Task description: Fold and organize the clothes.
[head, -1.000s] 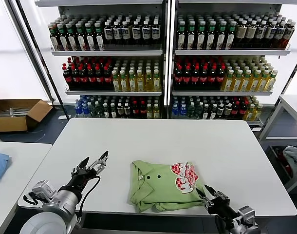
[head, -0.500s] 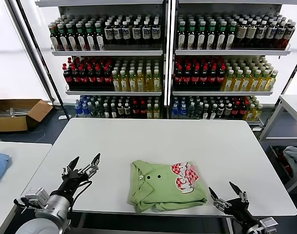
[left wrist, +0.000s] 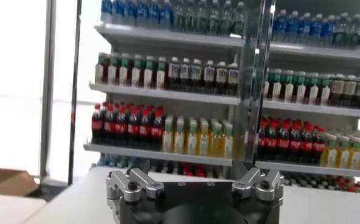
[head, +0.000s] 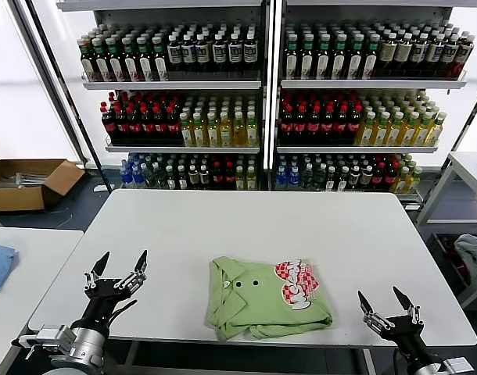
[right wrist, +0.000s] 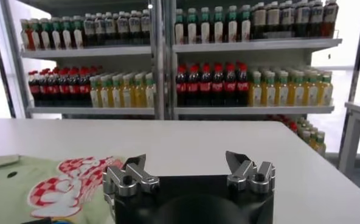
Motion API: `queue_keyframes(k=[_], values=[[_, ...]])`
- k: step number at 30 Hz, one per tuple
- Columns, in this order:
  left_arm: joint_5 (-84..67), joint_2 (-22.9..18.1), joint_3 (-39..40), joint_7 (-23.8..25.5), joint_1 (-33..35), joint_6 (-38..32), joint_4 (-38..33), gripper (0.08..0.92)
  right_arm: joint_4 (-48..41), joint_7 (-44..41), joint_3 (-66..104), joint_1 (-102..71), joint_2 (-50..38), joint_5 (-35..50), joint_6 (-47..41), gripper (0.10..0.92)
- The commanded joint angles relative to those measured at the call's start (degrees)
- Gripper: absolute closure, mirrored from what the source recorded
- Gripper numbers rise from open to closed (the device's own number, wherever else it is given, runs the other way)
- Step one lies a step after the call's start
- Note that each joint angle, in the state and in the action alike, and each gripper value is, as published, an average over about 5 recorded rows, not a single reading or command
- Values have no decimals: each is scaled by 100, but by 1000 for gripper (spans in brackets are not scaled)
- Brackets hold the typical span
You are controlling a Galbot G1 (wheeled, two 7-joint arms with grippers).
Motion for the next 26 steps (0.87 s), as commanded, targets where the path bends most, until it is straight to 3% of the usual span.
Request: queue_keyframes(k=[1,26], values=[[543,-152,-33,267,200,-595,101,177,-79,-23,121,56,220,-115,206,203],[533,-75,-3,197,145,-490,136,177,-14,35,-94,88,323,-308,-1,203]])
